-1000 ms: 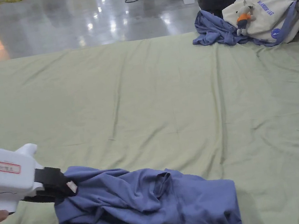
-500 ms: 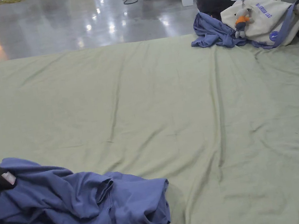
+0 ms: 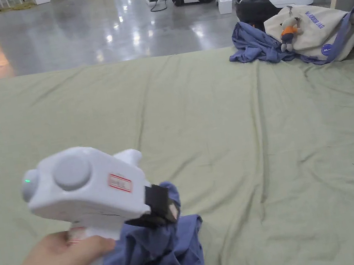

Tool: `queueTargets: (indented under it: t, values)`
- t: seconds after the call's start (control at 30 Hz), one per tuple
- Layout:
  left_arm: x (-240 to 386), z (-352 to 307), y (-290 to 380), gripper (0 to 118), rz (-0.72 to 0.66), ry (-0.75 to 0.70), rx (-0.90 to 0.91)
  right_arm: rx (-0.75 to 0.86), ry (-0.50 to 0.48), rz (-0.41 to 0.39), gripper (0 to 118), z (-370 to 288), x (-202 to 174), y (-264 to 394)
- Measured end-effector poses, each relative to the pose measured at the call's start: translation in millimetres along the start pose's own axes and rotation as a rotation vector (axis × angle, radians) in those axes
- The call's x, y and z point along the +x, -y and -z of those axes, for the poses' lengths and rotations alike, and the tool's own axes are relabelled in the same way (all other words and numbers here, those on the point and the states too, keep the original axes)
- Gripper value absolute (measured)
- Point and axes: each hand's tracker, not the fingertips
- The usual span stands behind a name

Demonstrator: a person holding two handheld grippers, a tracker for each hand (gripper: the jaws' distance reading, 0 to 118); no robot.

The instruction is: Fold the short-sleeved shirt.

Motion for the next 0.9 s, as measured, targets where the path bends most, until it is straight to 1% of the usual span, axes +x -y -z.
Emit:
queueTargets:
  t: [0.07,0.17,0.2,0.23,0.3,0.33,0.37,0.4,0.43,0.5,0.53,0.6,0.63,0.67,0.7,0.73,0.77,0.8,0.83,0.87,0.9]
  values:
    - [5,20,4,12,0.017,-0.043,0.008,0.001,0.000,-0.002,2,-1,0,0]
    - [-2,38,9,13,0.007,-0.036,0.007,0.005,-0.001,0.003,2,-2,1,-1]
    - [-5,41,12,20,-0.006,-0.008,0.011,0.005,-0.001,0.004,2,-2,2,-1]
    - [-9,45,15,35,-0.026,0.031,0.016,0.004,-0.001,0.004,2,-1,2,-1]
    - [-20,46,20,69,-0.041,0.141,0.022,0.004,0.001,0.004,2,-1,3,0]
    - [-22,38,23,70,-0.062,0.190,0.043,0.003,0.000,0.002,2,-1,3,0]
    - [-19,24,28,70,-0.057,0.214,0.106,0.003,0.002,-0.001,2,-2,3,0]
    - [-16,11,30,70,-0.022,0.216,0.168,0.004,0.005,-0.002,2,-2,3,0]
    - [-12,-6,32,70,0.067,0.183,0.239,0.005,0.005,0.000,2,-3,3,0]
    - [-4,-33,34,70,0.189,0.096,0.328,0.006,0.005,0.004,2,-3,3,-1]
    - [-6,-38,36,70,0.214,0.028,0.364,0.007,0.004,0.003,2,-3,3,-2]
    - [-15,-35,38,70,0.187,-0.098,0.394,0.007,0.005,-0.004,2,-3,1,-3]
    - [-21,-29,36,69,0.146,-0.119,0.358,0.010,0.003,-0.007,2,-4,0,-4]
    - [-31,-19,34,61,0.069,-0.088,0.297,0.013,0.005,-0.010,2,-4,-1,-4]
    - [-40,-9,33,23,0.026,0.001,0.232,0.014,0.003,-0.011,2,-4,-2,-5]
    - [-47,6,33,2,-0.003,0.111,0.179,0.015,0.001,-0.011,2,-4,-2,-5]
    - [-44,19,35,2,-0.042,0.117,0.161,0.014,-0.004,-0.011,2,-3,-3,-6]
    - [-40,27,39,2,-0.036,0.053,0.155,0.013,-0.006,-0.014,2,-3,-3,-6]
    - [-35,35,40,2,0.019,0.030,0.128,0.011,-0.004,-0.017,2,-2,-4,-6]
    - [-32,44,42,2,0.046,0.032,0.104,0.009,-0.003,-0.019,2,-2,-4,-5]
    - [-31,52,43,2,0.033,0.019,0.106,0.008,-0.005,-0.016,2,-2,-4,-5]
